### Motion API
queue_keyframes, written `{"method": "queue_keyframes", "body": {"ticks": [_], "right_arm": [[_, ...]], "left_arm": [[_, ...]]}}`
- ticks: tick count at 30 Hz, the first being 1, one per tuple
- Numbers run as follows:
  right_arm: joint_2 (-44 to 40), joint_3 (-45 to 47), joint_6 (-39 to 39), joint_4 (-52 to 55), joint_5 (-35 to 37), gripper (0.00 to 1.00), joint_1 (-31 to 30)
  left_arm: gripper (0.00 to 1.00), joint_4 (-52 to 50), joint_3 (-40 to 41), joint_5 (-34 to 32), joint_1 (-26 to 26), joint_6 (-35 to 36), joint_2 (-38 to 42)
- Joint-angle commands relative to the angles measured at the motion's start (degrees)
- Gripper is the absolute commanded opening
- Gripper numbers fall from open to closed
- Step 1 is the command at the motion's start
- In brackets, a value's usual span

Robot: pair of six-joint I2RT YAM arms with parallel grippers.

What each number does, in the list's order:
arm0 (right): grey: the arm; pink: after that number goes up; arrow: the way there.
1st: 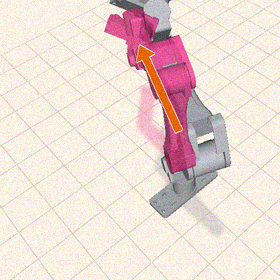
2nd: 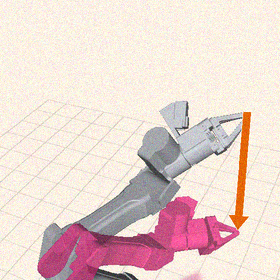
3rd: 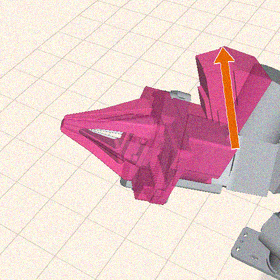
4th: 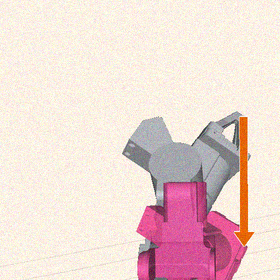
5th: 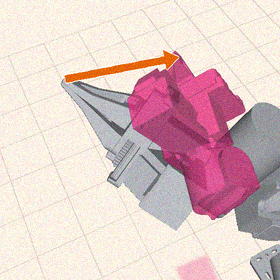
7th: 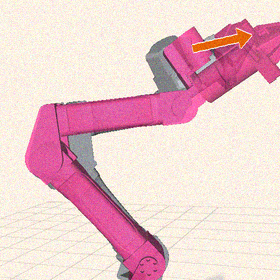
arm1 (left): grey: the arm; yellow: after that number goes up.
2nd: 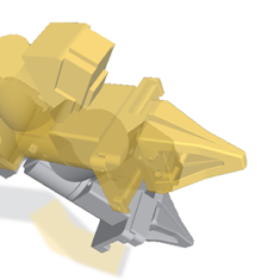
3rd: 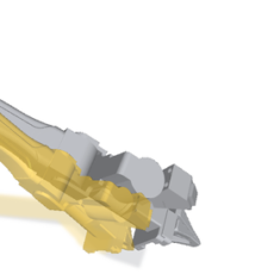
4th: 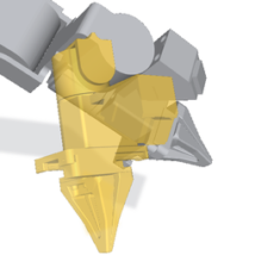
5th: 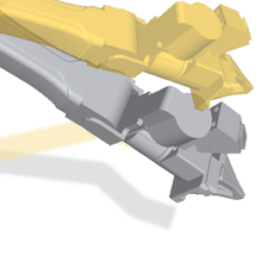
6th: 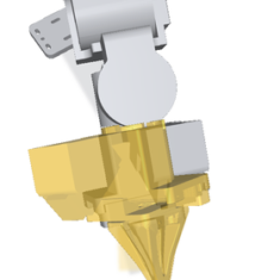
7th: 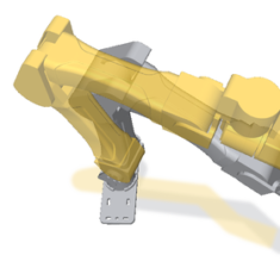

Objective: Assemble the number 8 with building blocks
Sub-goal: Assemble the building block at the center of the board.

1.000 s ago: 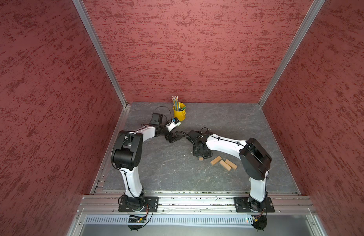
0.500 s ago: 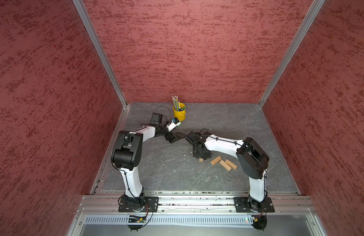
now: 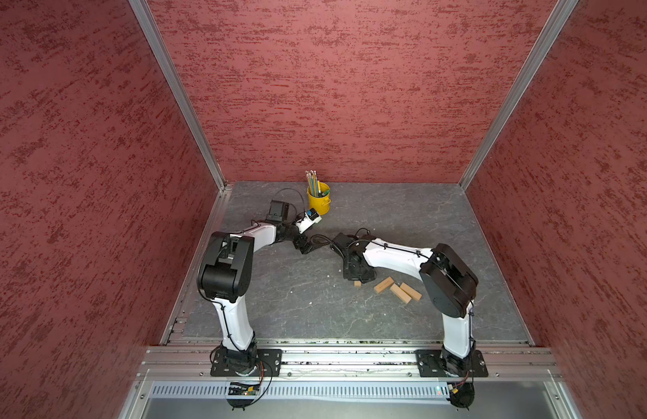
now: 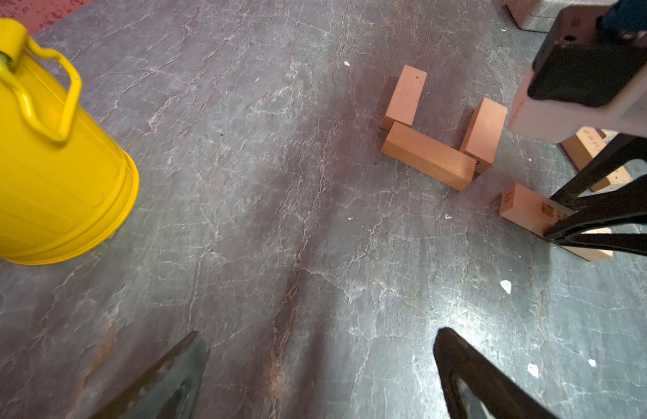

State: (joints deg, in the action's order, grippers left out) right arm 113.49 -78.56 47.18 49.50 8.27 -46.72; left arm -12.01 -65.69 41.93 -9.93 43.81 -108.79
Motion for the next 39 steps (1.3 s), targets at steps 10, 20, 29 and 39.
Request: {"method": "queue_keyframes", "body": {"ticks": [10,20,29,39], "right_arm": [[3.0,-1.7,0.8,2.1,4.4,0.00,1.3],[3.1,-2.8,-2.1,0.9,4.2,0.00,1.2],[3.3,-3.1,-3.3,0.1,2.8,0.00,0.7],[5.0,-4.5,-2.3,1.5,2.9,0.00,0.9]], "left_arm": [[0.99,-0.7,-0.7,1.0,0.1,0.5,0.0],[0.99,-0.9,-0.8,0.9,0.0,0.4,-0.1],[1.00,-0.6,-0.4,1.0,0.2,0.4,0.2],[0.99,0.1,0.1,2.0,0.7,0.1,0.6]]}}
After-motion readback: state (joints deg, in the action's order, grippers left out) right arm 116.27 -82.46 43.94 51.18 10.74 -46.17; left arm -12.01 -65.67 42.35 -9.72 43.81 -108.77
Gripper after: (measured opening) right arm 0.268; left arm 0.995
